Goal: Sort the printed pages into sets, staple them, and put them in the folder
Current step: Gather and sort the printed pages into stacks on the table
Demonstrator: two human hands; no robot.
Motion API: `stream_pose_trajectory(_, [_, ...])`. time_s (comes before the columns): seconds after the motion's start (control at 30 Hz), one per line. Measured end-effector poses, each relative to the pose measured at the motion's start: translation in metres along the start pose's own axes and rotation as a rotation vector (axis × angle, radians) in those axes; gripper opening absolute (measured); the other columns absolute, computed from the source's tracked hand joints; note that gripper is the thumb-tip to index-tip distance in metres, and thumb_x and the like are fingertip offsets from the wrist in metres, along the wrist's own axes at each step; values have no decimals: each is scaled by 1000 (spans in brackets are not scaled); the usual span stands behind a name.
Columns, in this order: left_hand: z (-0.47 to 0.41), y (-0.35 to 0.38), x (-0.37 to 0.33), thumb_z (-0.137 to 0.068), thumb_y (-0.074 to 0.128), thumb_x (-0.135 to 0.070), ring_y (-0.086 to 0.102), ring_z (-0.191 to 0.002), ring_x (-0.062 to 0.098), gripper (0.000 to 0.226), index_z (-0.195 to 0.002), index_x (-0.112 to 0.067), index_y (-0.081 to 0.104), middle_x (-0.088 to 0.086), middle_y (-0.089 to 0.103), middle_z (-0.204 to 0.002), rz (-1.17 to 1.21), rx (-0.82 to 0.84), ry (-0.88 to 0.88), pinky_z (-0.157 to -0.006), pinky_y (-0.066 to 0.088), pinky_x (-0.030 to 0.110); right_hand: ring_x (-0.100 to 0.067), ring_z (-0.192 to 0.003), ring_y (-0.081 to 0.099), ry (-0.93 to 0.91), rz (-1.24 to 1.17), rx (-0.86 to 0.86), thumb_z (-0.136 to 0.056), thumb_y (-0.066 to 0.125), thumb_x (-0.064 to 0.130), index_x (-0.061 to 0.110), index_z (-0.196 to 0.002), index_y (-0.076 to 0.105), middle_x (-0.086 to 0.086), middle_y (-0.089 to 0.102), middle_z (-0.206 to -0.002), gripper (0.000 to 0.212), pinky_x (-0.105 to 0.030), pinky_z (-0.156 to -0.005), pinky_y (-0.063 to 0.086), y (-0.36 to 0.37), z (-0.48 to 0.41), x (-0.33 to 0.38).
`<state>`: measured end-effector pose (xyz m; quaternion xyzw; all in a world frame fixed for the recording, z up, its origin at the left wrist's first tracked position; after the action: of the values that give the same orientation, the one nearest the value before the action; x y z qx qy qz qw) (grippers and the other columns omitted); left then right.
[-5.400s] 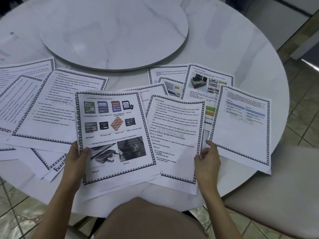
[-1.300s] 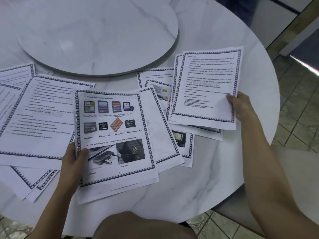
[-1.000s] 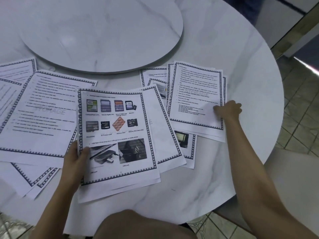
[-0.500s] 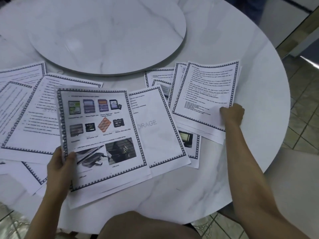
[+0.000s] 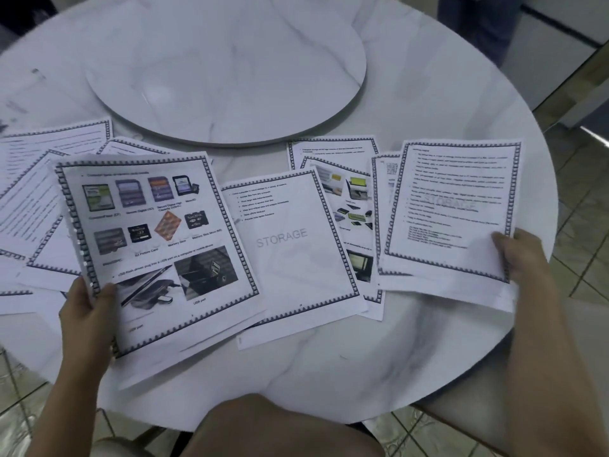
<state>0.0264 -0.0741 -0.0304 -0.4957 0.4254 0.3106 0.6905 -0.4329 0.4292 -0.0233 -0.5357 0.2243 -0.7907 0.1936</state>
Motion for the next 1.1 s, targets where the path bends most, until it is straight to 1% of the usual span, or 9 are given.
stream_pose_trajectory(0.13, [4,-3,0,-93,45,-12,53,-98,28,20,-110,-16,53,11,56,-106,11,2,9,-87,42,43,-23,-91,52,0,-29,49,-94,48,9,-3,-129,47,-21,51,-132,37,-33,-90,38,-6,10,-12])
stream_pose_trajectory(0.27, [6,-1,2,-93,44,-12,53,-100,29,22,-113,-12,53,13,57,-109,28,12,-11,-89,42,43,-23,-99,49,-2,-7,62,-94,48,10,-2,-128,48,-21,52,-132,36,-34,-88,40,-5,13,-22])
stream_pose_trajectory(0.4, [8,3,3,-93,44,-11,53,-100,26,21,-111,-16,53,10,55,-109,63,21,-28,-89,41,41,-22,-98,48,-26,57,74,-94,48,10,-3,-125,50,-22,53,-129,34,-36,-87,41,-2,16,-29])
stream_pose_trajectory(0.53, [11,4,4,-94,43,-8,51,-101,24,26,-118,-10,52,9,54,-109,82,27,-39,-89,39,39,-24,-94,49,-68,122,49,-91,52,10,-2,-117,55,-23,58,-121,29,-43,-92,42,-1,20,-30])
stream_pose_trajectory(0.67, [14,3,7,-94,43,-9,52,-101,27,28,-121,-9,51,10,55,-110,91,47,-44,-90,40,41,-25,-93,50,-98,157,56,-89,52,5,0,-114,56,-23,59,-117,26,-41,-89,43,0,24,-27])
stream_pose_trajectory(0.8, [16,1,9,-94,44,-9,54,-101,29,25,-117,-14,52,11,56,-111,107,66,-51,-91,42,44,-25,-93,51,-88,176,54,-88,53,3,-1,-115,56,-22,59,-118,28,-41,-88,44,3,28,-30])
stream_pose_trajectory(0.97, [16,-3,2,-95,43,-9,52,-97,26,29,-123,-6,49,10,54,-110,76,121,-29,-86,40,40,-24,-89,48,-94,255,-30,-88,51,6,-2,-109,57,-15,57,-102,23,-32,-76,37,2,34,-31])
stream_pose_trajectory(1.03, [16,-6,-1,-95,42,-9,51,-97,25,29,-123,-5,49,10,54,-110,66,137,-20,-85,39,39,-30,-95,52,-87,293,-105,-87,53,8,-2,-114,56,-15,57,-108,29,-34,-80,41,-1,38,-30])
stream_pose_trajectory(1.1, [13,-10,0,-95,43,-10,52,-97,26,29,-124,-5,49,10,54,-111,54,150,-23,-86,40,40,-39,-110,51,-75,358,-208,-84,59,10,-1,-121,53,-24,52,-123,39,-41,-91,42,-6,44,-29])
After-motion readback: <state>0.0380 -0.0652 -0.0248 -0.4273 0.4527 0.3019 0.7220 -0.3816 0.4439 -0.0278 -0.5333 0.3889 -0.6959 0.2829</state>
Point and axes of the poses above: each hand's wrist, its own z-axis away from the middle knuckle, its own y-axis out of the palm, x = y × z, the point moved 9 cm from there along -z, towards the middle knuckle
